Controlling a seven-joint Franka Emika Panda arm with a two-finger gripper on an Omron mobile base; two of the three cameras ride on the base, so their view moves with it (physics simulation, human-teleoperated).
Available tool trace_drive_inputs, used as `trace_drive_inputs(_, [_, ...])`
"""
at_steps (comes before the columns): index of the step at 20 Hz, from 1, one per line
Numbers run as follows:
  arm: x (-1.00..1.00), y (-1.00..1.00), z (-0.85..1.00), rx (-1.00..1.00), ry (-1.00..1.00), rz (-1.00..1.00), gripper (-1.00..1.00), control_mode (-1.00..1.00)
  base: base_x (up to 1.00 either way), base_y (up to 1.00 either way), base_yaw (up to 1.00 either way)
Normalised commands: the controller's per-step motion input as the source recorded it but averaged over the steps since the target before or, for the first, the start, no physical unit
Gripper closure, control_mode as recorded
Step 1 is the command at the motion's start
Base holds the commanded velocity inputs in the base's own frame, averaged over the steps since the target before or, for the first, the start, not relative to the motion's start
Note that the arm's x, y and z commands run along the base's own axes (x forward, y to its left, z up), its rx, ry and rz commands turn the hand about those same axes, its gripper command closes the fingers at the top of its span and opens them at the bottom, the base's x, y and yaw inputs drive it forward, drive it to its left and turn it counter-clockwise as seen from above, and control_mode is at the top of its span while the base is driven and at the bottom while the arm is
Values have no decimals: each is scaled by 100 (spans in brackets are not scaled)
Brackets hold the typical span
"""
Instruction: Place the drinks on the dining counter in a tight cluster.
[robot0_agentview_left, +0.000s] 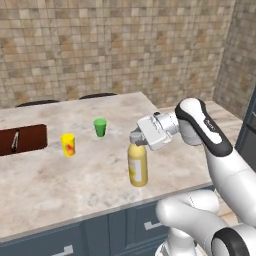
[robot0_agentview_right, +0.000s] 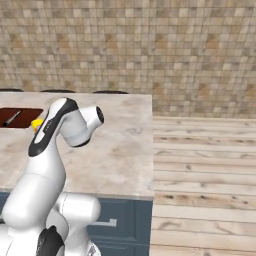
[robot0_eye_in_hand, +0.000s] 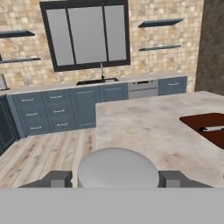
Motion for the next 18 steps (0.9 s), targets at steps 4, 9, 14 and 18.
trace_drive_inputs(4, [0, 0, 0, 0, 0, 0, 100, 100, 33, 2, -2])
trace_drive_inputs(9, [2, 0, 0, 0, 0, 0, 100, -100, 2, 0, 0])
trace_drive_inputs(14, [45, 0, -1, 0, 0, 0, 100, -100, 0, 0, 0])
trace_drive_inputs(18, [55, -8, -8, 0, 0, 0, 100, -100, 0, 0, 0])
